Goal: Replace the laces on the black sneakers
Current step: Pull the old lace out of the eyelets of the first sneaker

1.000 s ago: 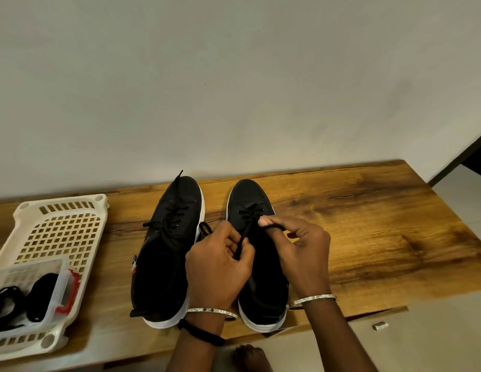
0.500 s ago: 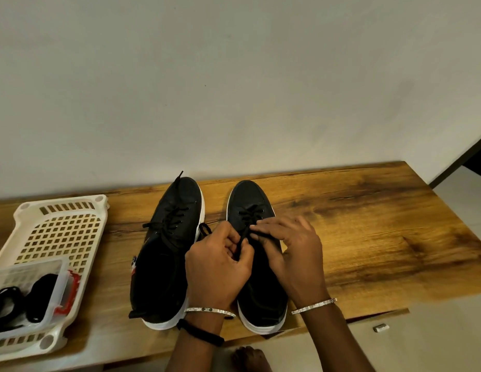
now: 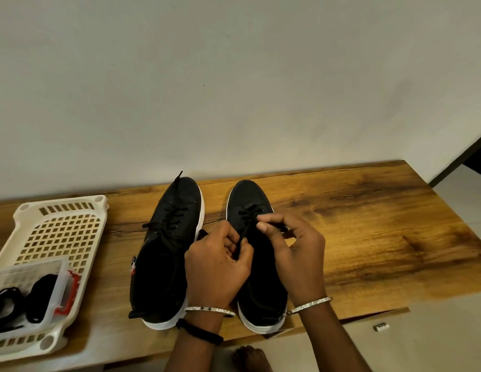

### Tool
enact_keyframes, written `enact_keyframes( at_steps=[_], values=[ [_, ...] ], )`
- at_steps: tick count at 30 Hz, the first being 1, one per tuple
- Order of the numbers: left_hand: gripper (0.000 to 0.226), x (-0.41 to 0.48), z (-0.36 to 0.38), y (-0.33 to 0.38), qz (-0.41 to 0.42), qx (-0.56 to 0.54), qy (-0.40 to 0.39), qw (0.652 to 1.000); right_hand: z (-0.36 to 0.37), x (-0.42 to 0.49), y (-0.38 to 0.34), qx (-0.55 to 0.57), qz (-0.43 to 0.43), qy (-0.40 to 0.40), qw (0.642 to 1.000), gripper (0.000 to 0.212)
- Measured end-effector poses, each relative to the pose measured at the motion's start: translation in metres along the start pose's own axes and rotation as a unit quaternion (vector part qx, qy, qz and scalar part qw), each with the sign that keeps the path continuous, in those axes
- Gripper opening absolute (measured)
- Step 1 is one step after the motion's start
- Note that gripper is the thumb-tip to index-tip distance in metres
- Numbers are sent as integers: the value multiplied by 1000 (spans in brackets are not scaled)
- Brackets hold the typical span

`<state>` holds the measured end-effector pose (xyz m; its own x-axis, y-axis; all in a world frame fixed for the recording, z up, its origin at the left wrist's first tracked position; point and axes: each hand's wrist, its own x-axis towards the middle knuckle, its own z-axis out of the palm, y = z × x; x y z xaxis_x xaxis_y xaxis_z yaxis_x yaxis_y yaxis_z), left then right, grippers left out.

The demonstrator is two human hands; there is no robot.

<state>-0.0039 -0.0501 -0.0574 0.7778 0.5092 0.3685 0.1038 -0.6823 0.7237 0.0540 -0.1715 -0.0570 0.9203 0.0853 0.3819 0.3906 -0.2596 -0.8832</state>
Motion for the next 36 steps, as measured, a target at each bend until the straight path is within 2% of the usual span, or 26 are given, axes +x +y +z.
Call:
enact_keyframes(
  at_steps=[2,4,7,10,13,17,19,20,22,23,25,27,28,29,30,32,33,34,36],
  values=[
    [25,0,0,-1,3,-10,2,1000,-3,4,1,85,83,82,990,15],
    [25,0,0,-1,7,-13,3,1000,-10,8,8,109,156,149,970,16],
    [25,0,0,-2,8,-14,3,1000,-15,8,13,-8,193,114,975,16],
    [24,0,0,-1,6,-10,3,1000,-11,5,3,-110,74,6,991,30],
    [23,0,0,-1,7,-8,0,1000,-1,-1,-1,-210,-34,-88,973,28],
    [22,0,0,-1,6,-7,-2,1000,3,-5,5,-262,-99,-68,957,12],
    [23,0,0,-1,3,-6,-1,1000,3,-5,5,-247,-91,-49,964,13],
    [23,0,-1,-1,3,-5,-1,1000,3,-5,3,-206,-61,-33,976,13],
    [23,0,-1,-1,4,-8,-3,1000,3,-3,-4,-25,57,28,998,13],
    [23,0,-1,-2,3,-12,-3,1000,2,0,-7,91,135,68,984,12],
    [23,0,0,-2,2,-17,-1,1000,-6,7,-5,258,300,146,907,12],
    [24,0,0,-2,1,-17,2,1000,-12,9,9,305,425,180,833,10],
    [25,0,0,-1,-1,-17,3,1000,-13,9,16,285,453,181,825,9],
    [25,0,0,-1,-1,-17,4,1000,-11,8,23,236,446,180,844,11],
    [26,0,0,-1,-1,-17,5,1000,-10,7,26,154,401,173,886,20],
    [26,0,1,-1,-1,-16,6,1000,-8,6,18,-15,223,123,967,42],
    [25,1,1,0,-1,-14,6,1000,-7,6,9,-73,118,89,986,43],
    [25,1,0,0,0,-13,5,1000,-5,5,2,-115,43,49,991,39],
    [25,1,0,0,2,-11,3,1000,0,0,-5,-195,-35,-22,980,29]
  ],
)
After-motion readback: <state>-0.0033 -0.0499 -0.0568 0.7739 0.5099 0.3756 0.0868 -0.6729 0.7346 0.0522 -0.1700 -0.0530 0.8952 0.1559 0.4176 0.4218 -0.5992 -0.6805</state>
